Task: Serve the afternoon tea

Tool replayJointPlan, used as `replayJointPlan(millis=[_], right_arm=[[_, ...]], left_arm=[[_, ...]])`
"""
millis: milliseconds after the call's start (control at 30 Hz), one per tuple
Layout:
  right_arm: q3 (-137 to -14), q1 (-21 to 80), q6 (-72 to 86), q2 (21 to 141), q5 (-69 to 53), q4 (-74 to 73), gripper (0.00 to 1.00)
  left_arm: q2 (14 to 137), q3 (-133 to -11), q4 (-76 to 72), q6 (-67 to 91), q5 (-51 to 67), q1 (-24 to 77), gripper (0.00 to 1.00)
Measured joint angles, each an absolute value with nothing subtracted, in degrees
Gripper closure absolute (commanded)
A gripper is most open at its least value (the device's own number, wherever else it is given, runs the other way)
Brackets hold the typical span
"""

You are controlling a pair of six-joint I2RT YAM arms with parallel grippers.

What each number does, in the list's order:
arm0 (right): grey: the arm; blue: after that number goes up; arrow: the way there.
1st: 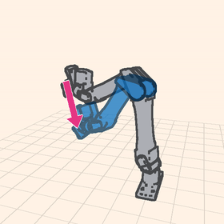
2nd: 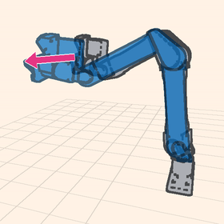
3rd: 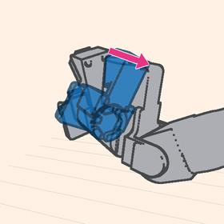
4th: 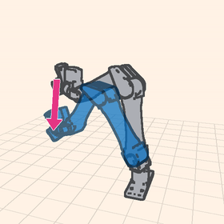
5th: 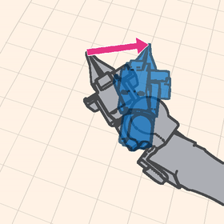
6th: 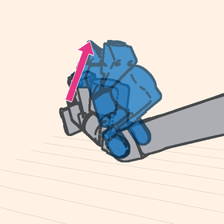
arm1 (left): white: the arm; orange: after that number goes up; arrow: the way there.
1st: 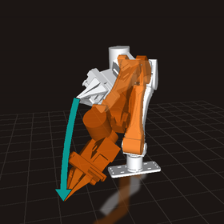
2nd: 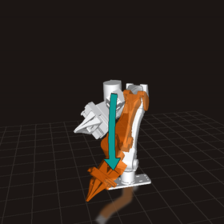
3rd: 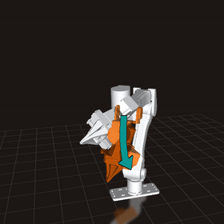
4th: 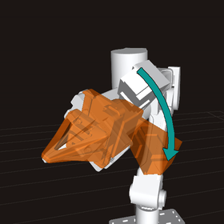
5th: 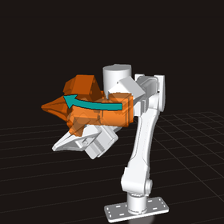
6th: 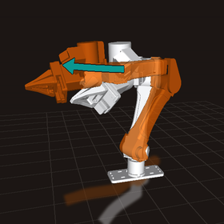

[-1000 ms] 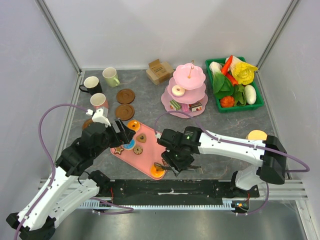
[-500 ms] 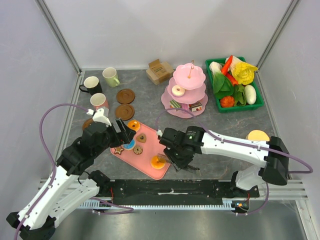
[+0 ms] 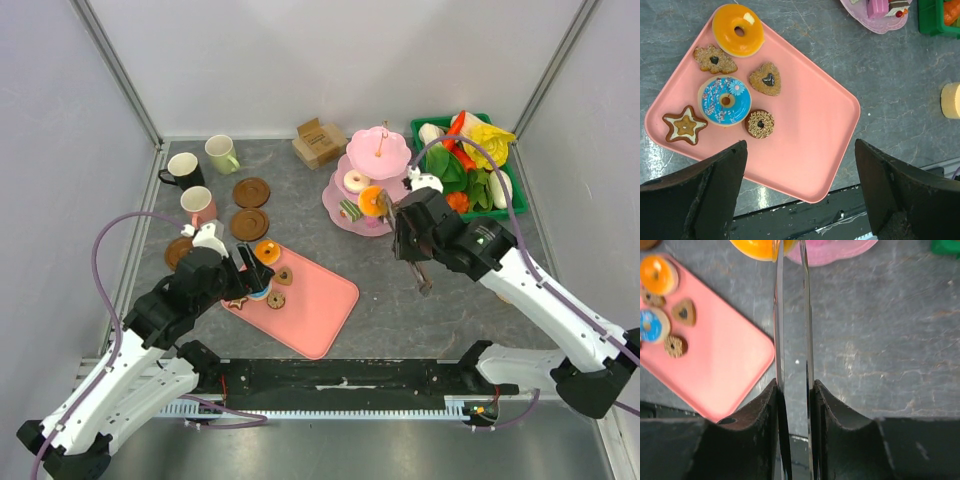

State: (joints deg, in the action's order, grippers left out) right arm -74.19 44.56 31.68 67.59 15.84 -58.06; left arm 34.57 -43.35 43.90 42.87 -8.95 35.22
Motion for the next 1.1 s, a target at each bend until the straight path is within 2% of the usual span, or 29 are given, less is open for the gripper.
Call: replayJointPlan(millis=[433,800,967,1100], right_arm=[[-74.3,35.1,30.9,73.7,20.9,-50.4,0.66],[-72.1,33.1,29.7,74.9,20.8,-45.5,0.64],[-72.1,32.8,29.8,78.3,20.3,-43.4,0.58],[-72.1,32.7,29.7,79.4,20.3,-43.3,0.43]], left_arm=[[34.8,-42.6,43.2,43.1,-8.9,35.2,0.06],[34.8,-42.4,43.2,43.1,-8.9,35.2,0.05],[34.8,-42.4,43.2,43.1,-8.8,35.2,0.05],[34.5,-42.4,43.2,43.1,-8.7,35.2,0.05]])
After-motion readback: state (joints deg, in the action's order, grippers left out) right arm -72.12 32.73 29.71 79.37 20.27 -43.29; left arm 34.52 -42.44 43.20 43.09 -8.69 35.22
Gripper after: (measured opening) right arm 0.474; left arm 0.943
